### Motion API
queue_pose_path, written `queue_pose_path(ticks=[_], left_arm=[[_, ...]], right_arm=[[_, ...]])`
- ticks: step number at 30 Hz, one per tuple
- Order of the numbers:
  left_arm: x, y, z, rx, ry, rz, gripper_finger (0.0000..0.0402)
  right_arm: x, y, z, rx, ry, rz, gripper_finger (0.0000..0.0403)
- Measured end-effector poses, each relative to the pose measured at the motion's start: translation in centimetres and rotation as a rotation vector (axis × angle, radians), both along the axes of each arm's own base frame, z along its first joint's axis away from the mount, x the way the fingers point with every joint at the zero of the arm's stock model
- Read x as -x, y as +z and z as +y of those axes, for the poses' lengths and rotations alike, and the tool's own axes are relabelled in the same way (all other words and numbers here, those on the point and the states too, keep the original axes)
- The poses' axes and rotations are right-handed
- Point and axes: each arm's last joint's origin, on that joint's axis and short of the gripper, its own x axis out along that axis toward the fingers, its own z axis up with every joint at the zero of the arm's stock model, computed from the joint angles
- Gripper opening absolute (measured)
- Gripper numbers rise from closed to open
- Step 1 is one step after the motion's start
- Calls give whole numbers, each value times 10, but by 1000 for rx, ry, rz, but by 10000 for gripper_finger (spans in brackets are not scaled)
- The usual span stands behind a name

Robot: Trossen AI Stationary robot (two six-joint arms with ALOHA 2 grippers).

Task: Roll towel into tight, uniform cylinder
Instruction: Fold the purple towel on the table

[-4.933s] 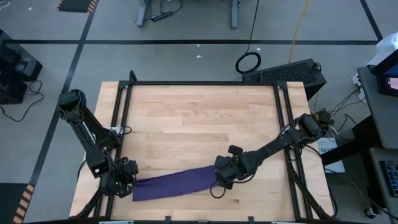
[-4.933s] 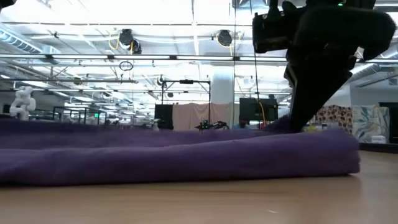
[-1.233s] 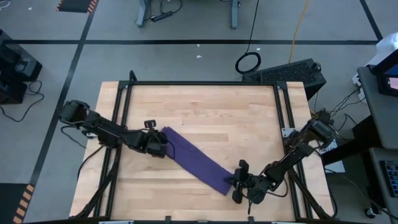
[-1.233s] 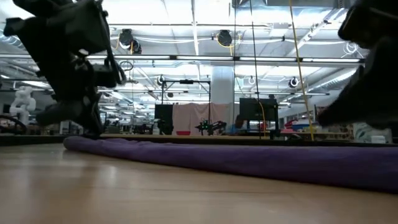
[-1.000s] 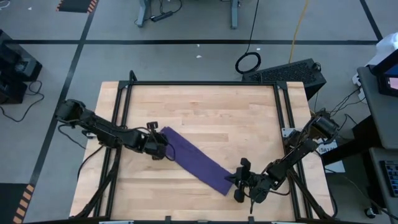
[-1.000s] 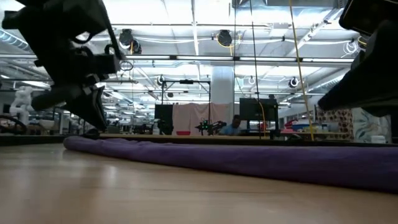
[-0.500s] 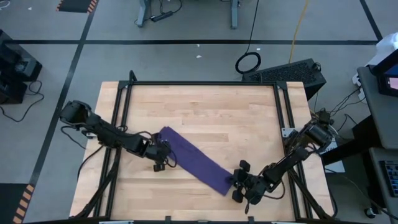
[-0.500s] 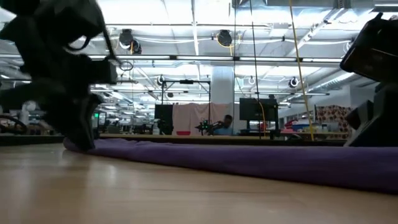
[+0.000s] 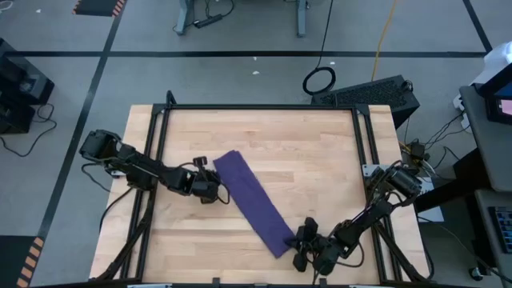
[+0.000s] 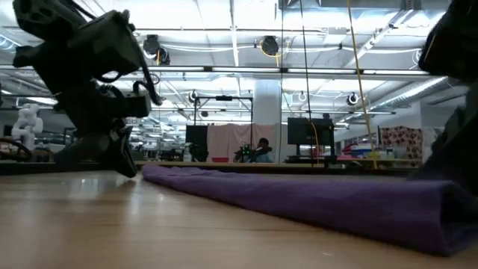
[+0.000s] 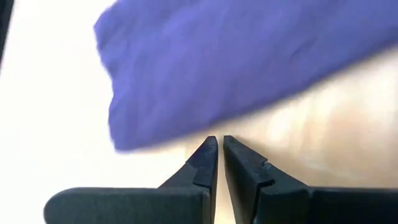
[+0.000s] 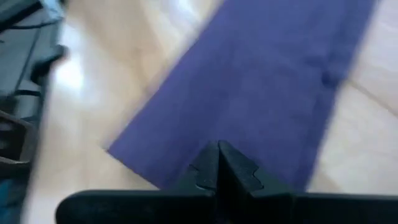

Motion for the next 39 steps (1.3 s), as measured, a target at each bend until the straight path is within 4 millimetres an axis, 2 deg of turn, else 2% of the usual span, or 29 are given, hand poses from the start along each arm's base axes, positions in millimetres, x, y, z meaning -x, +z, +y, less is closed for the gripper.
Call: queue_pose_path(ticks=[3, 7, 10, 13, 16, 19, 23, 31, 36, 39], left_arm=[[-3, 15, 2, 15, -2, 10, 33], [3, 40, -1, 72, 4, 29, 33], [7, 57, -5, 118, -2, -53, 33], [6, 62, -7, 154, -14, -149, 33], [4, 55, -4, 148, -25, -160, 33], [3, 41, 5, 130, -1, -149, 33], [-4, 29, 20, 125, 22, -132, 33], [-27, 14, 48, 135, -61, -161, 33], [-31, 0, 72, 128, -10, -139, 33], [-38, -4, 84, 135, -26, -186, 33]], right_arm=[[-9, 9, 4, 39, -8, -25, 0], [-18, 22, 6, 107, 2, -28, 0], [-23, 38, 6, 150, 22, -19, 0], [-28, 50, 5, 238, 57, 10, 0], [-31, 55, 3, 311, 97, 43, 0], [-31, 50, 1, 319, 132, 90, 0], [-33, 39, 0, 288, 114, 120, 0], [-38, 12, 0, 189, 19, 126, 0], [-42, 3, 4, 126, -8, 95, 0], [-47, -2, 5, 100, -14, 69, 0]])
